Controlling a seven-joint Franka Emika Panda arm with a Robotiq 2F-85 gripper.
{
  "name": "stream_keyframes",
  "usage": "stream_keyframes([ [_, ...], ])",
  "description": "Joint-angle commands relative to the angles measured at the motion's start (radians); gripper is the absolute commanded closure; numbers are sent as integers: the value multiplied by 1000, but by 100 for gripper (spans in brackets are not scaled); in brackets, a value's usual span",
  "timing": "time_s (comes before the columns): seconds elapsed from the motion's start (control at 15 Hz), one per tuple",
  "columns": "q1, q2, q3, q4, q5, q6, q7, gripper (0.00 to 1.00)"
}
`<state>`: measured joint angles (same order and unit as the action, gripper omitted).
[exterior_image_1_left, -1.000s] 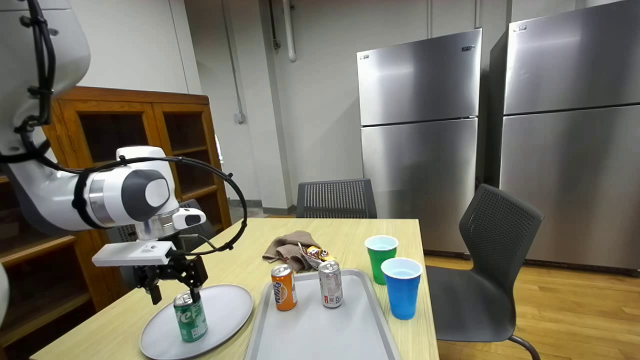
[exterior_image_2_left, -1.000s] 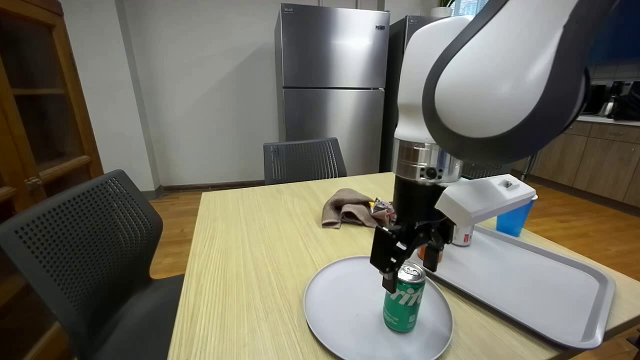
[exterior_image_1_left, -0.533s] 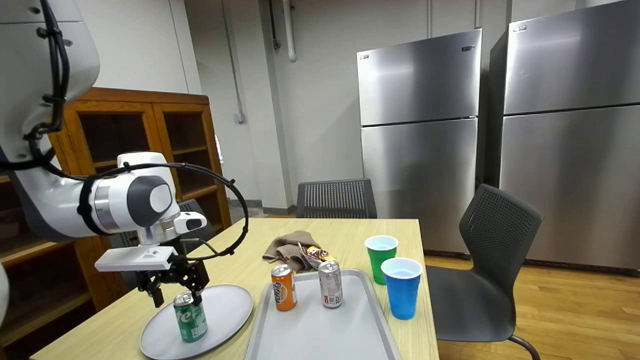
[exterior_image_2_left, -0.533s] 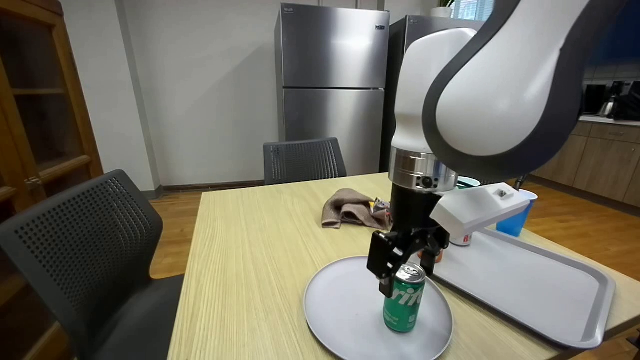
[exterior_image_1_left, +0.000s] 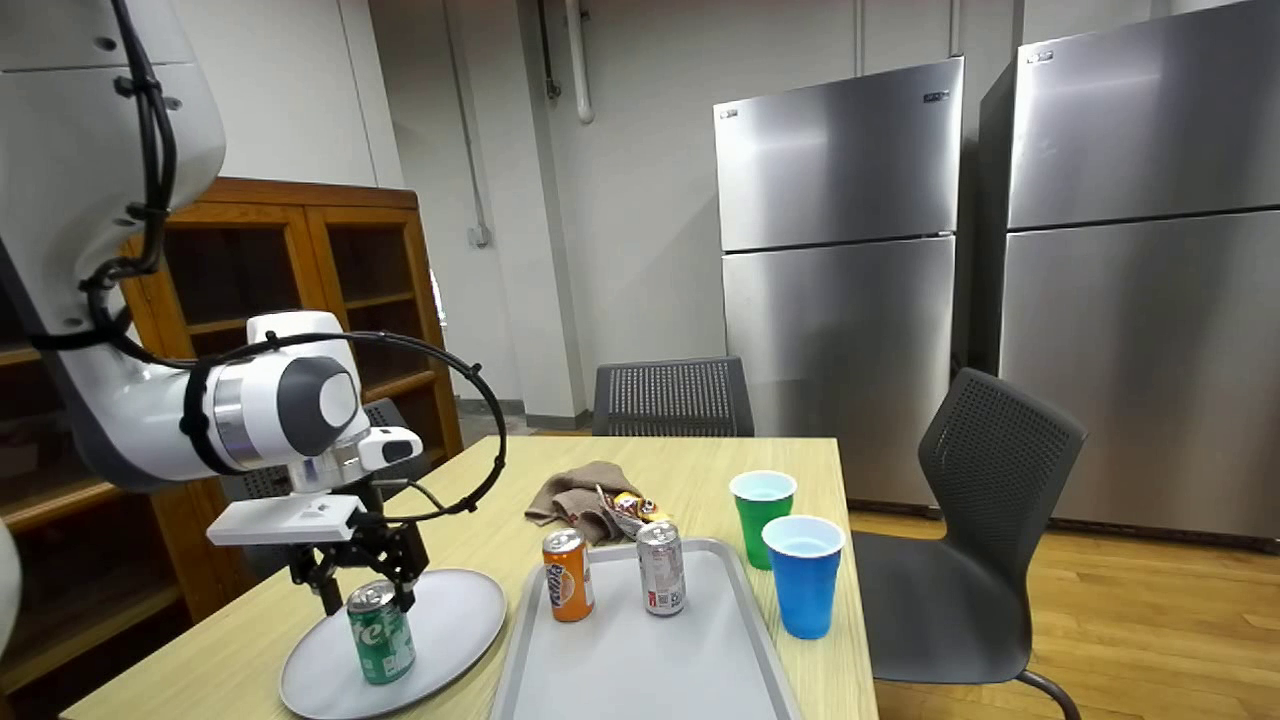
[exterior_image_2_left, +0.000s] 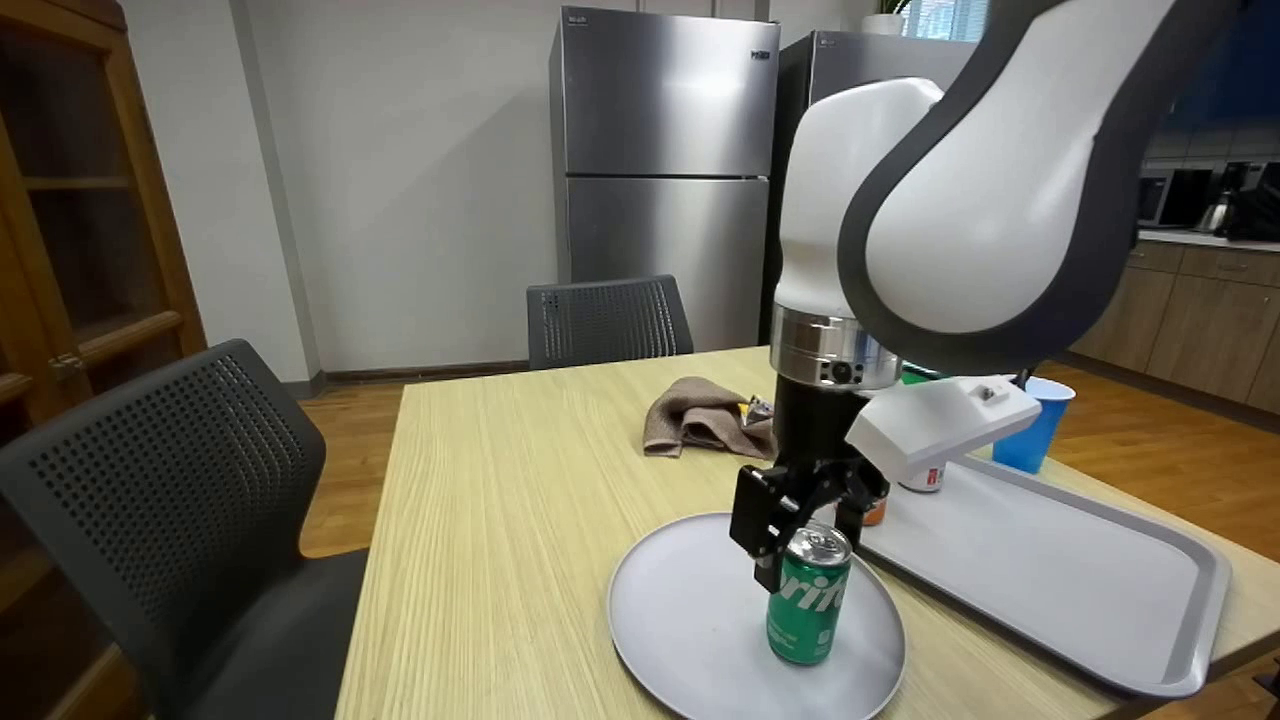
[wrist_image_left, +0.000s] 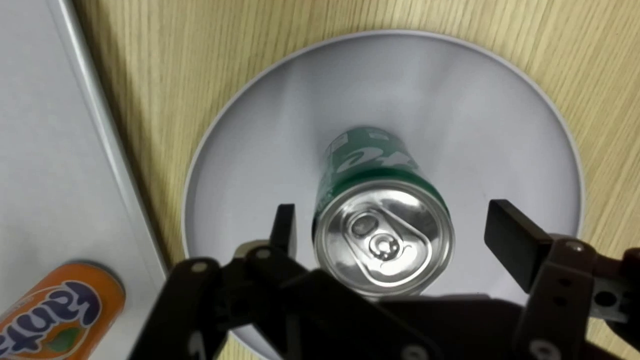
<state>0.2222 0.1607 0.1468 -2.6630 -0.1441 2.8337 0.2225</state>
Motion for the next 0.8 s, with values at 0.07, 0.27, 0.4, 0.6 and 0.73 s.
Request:
stream_keyframes([
  [0.07, 34, 22, -29, 25, -42, 10, 50, 42],
  [0.27, 42, 18, -40, 28, -52, 9, 54, 62],
  [0.4, 37, 6, -35, 27, -39, 9, 45, 62],
  [0.6, 16, -19, -14, 30, 20, 12, 7, 62],
  [0.73, 6, -37, -9, 33, 53, 19, -5, 62],
])
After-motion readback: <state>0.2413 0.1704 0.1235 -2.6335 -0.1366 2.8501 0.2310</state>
